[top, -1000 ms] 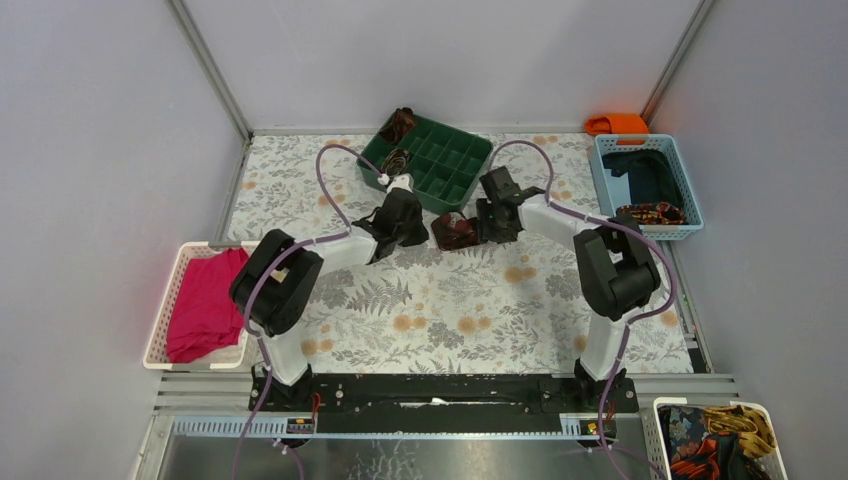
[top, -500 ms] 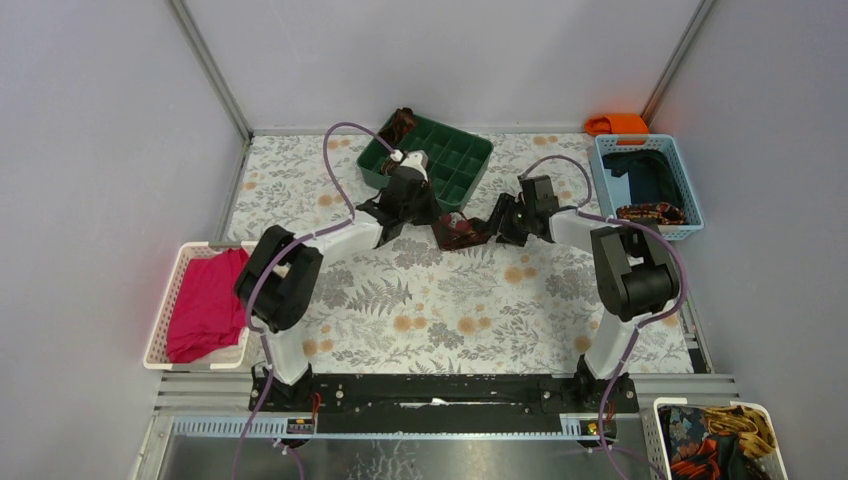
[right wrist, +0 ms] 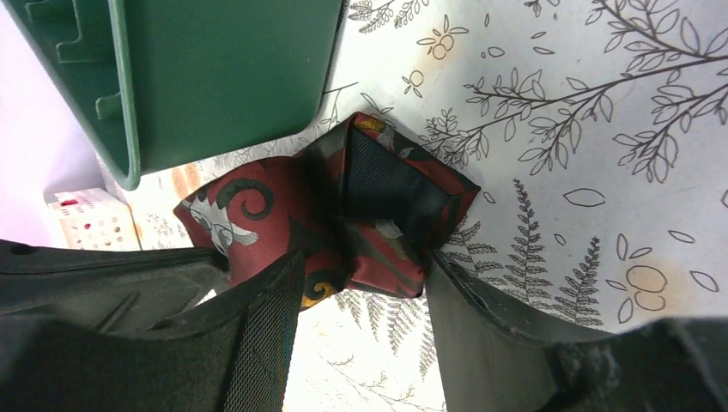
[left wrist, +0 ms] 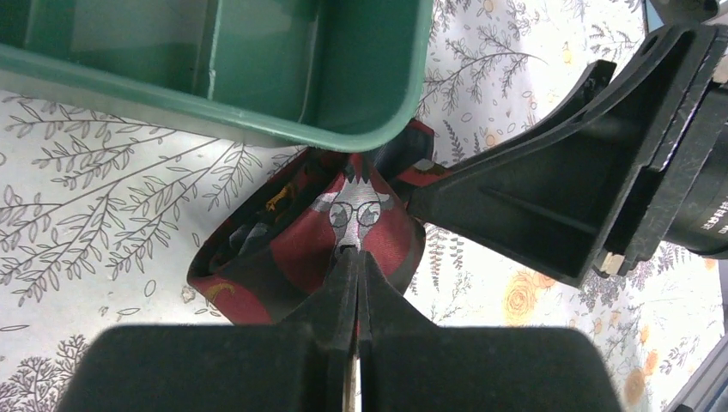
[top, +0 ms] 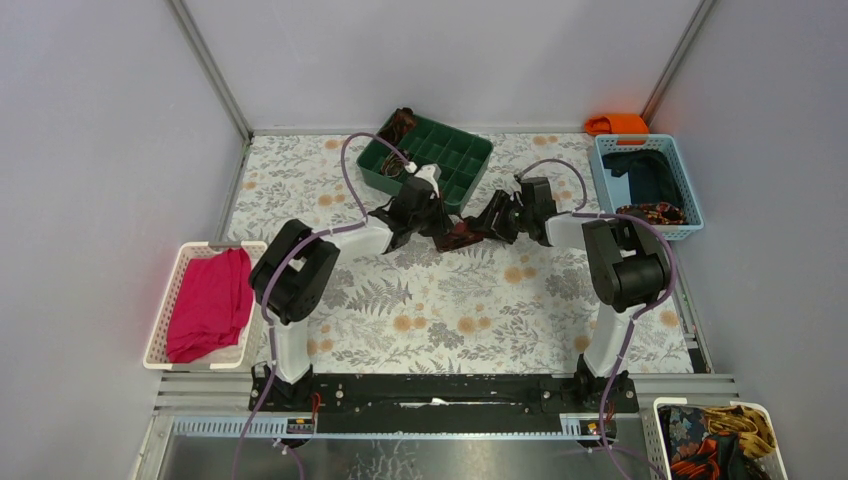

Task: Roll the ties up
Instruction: Roll the tie at the center of the board.

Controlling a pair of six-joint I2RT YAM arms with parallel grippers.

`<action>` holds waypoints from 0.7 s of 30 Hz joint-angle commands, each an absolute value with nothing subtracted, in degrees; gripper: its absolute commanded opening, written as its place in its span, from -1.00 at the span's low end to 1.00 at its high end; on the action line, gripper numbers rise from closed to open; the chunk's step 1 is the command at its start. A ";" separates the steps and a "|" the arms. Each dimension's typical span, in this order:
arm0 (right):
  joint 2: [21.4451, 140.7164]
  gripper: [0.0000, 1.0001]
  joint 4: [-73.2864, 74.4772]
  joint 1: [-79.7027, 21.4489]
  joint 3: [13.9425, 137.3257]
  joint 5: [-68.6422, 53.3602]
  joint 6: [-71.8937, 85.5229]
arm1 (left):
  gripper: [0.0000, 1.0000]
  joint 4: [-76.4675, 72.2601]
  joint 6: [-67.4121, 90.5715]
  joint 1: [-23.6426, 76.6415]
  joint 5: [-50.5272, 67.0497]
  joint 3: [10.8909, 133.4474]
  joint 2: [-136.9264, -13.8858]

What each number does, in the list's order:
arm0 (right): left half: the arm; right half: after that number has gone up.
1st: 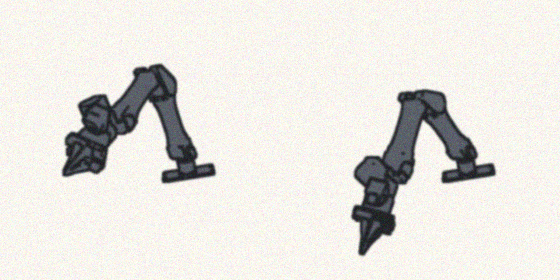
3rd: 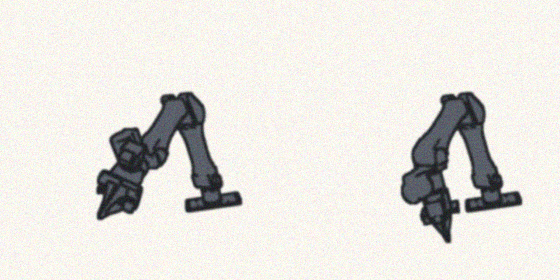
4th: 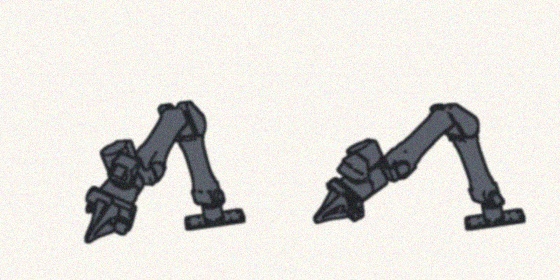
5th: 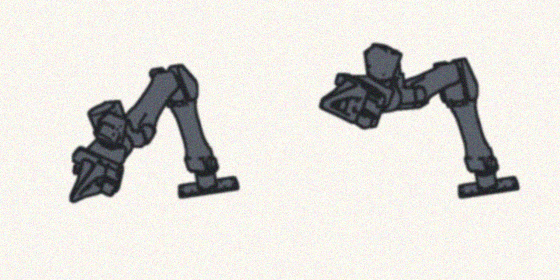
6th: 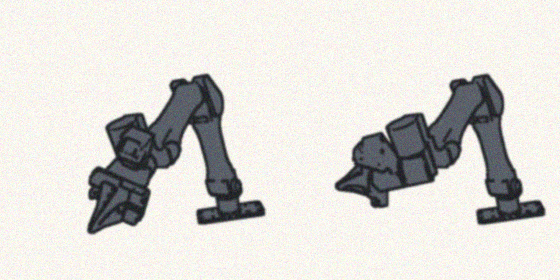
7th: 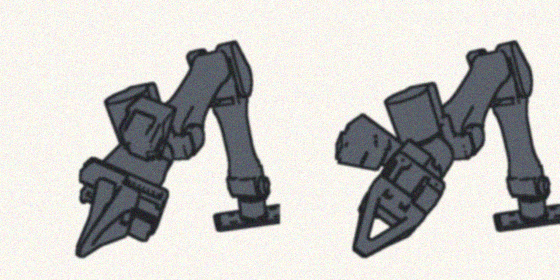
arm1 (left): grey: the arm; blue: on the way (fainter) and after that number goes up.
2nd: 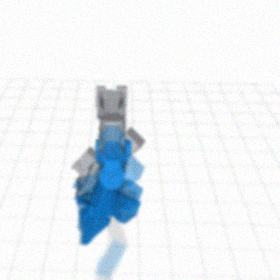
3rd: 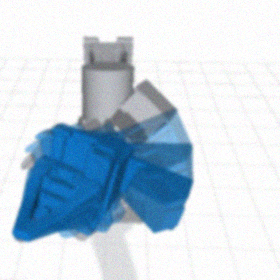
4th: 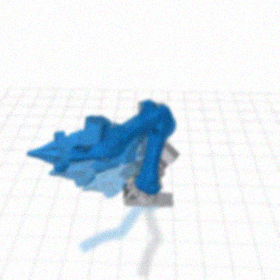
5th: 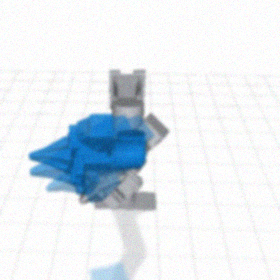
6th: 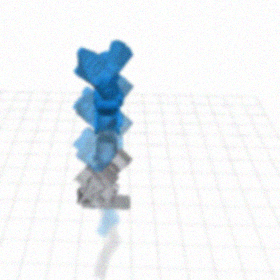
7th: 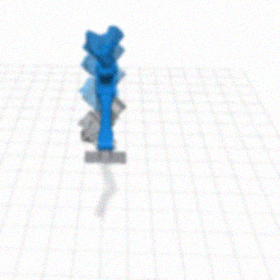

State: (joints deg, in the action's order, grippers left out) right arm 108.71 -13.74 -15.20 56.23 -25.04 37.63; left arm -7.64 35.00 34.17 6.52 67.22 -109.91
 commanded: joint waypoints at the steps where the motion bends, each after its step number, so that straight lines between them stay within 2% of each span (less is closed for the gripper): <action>1: 108.79 0.22 -18.91 -14.85 53.67 -27.70 40.49 | -1.00 -11.19 34.91 34.72 7.64 65.27 -111.74; 14: 106.67 0.21 -26.45 -14.90 53.11 -30.79 41.73 | -1.00 -11.50 34.95 34.72 7.45 64.43 -113.01; 21: 112.14 0.20 -24.05 -14.94 58.69 -34.29 40.35 | -1.00 -11.58 34.93 34.72 7.32 64.30 -113.21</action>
State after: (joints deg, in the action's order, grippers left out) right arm 109.75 -22.94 -14.90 54.46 -30.79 41.34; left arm -11.57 35.09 34.46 7.31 65.63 -111.44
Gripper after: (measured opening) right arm 0.606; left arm 0.006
